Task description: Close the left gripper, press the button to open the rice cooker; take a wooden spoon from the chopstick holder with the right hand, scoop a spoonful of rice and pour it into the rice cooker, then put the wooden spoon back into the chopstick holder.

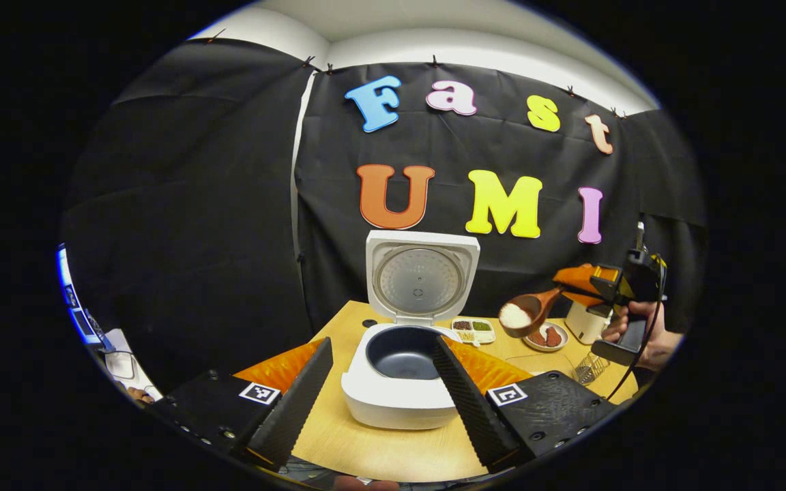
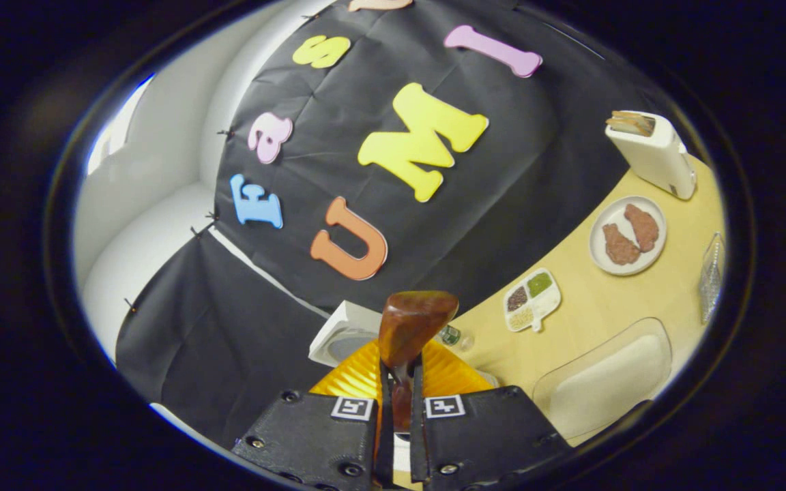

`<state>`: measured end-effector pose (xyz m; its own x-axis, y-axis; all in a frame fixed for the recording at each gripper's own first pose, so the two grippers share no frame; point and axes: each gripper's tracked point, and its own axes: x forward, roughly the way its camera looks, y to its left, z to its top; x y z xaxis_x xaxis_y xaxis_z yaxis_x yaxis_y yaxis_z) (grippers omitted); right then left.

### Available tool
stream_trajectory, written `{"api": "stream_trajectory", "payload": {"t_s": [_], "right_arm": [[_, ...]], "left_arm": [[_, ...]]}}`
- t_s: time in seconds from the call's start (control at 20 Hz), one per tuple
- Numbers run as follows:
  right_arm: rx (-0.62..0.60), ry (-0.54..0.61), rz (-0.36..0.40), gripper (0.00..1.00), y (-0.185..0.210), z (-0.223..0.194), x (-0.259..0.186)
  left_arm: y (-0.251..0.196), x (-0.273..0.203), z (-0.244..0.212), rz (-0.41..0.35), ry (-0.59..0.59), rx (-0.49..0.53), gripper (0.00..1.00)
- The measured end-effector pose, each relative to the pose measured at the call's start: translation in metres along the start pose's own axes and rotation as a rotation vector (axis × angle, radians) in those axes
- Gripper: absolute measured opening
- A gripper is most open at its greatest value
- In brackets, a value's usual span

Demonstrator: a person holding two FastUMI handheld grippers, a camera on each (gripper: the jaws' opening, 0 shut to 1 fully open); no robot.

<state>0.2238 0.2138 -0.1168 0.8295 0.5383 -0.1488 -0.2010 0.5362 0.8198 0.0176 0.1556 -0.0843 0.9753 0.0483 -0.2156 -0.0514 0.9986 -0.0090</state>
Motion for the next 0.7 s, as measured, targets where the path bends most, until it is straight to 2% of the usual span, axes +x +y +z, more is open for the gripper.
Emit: {"api": "stream_trajectory", "payload": {"t_s": [0.15, 0.4, 0.55, 0.7], "right_arm": [[-0.081, 0.042, -0.026, 0.14, 0.011, -0.028, 0.037], [-0.246, 0.108, -0.102, 0.14, 0.009, -0.072, 0.084], [-0.326, 0.131, -0.136, 0.14, 0.008, -0.088, 0.103], [-0.410, 0.140, -0.160, 0.14, 0.015, -0.098, 0.111]], "left_arm": [[0.017, 0.002, -0.004, -0.003, 0.002, 0.011, 0.95], [0.042, 0.004, -0.003, 0.006, -0.010, -0.041, 0.95], [0.051, 0.004, 0.004, -0.004, -0.028, -0.090, 0.95], [0.054, 0.004, 0.002, -0.008, -0.035, -0.080, 0.95]]}}
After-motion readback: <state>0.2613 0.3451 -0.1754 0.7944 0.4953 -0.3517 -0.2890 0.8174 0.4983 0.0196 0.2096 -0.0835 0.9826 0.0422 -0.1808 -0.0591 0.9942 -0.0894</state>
